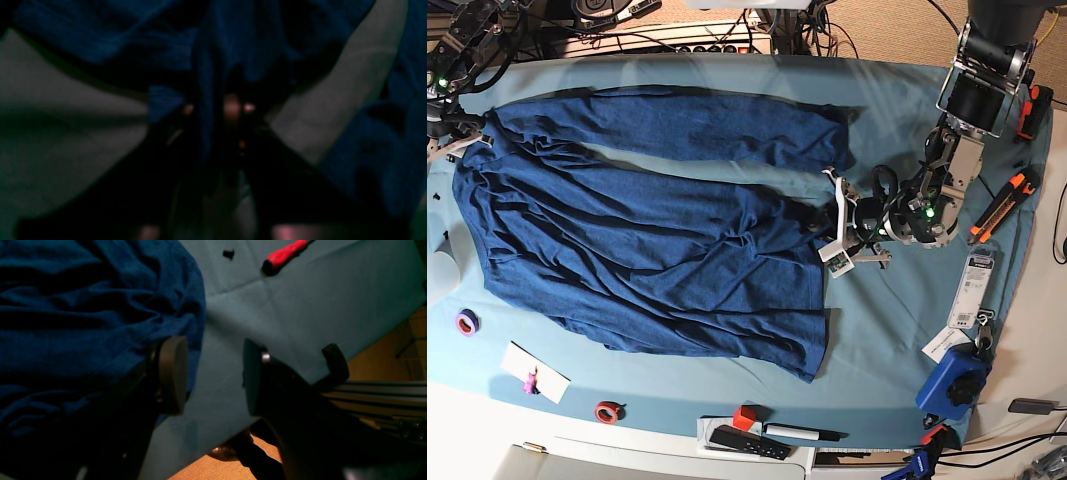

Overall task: Layout the t-shirt on the table in an organized manner, then fold the t-shirt properly
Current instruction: 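Grasp the shirt side edge with the left gripper and pull outward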

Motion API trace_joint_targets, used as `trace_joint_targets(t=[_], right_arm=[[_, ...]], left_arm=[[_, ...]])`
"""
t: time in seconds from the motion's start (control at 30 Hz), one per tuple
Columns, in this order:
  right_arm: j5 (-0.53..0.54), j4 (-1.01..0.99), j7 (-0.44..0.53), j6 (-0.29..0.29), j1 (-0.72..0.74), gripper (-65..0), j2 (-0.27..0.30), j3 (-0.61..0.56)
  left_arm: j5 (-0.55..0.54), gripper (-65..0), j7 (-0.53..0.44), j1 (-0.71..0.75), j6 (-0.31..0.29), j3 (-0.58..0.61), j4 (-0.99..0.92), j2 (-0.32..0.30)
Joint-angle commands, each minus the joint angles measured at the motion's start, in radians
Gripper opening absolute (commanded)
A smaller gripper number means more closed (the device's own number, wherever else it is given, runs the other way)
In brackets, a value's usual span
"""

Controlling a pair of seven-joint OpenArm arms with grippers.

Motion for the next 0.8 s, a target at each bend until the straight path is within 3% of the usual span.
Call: trace_joint_targets(t=[0.0, 0.1, 0.33, 0.43, 0.53, 0.63, 0.77], right_arm=[[0.001, 0.018, 0.026, -0.004, 0.003, -38.0, 0.023, 0.008], [0.002, 0.018, 0.026, -0.004, 0.003, -38.0, 0.023, 0.007], [0.002, 0.018, 0.028, -0.004, 0.003, -38.0, 0.023, 0.008], [0.002, 0.018, 0.028, -0.004, 0.003, -38.0, 0.023, 0.008], [0.002, 0.018, 0.028, -0.004, 0.003, -37.9, 0.023, 0.007], [0.002, 0.018, 0.026, -0.004, 0.003, -37.9, 0.023, 0.008], [0.002, 0.018, 0.025, -0.004, 0.003, -37.9, 0.023, 0.008]], left_arm=[[-0.002, -62.7, 0.027, -0.016, -0.009, 0.001, 0.024, -0.013], [-0.063, -64.6, 0.102, -0.016, -0.009, 0.000, 0.090, -0.043], [-0.309, -64.6, 0.375, -0.025, -0.009, 0.000, 0.349, -0.143], [-0.359, -64.6, 0.452, -0.039, -0.009, 0.000, 0.373, -0.161], [-0.350, -64.6, 0.513, -0.038, -0.009, 0.000, 0.367, -0.161], [-0.276, -64.2, 0.511, -0.039, -0.009, 0.000, 0.348, -0.164], [-0.066, -53.4, 0.453, -0.035, -0.009, 0.000, 0.315, -0.166]])
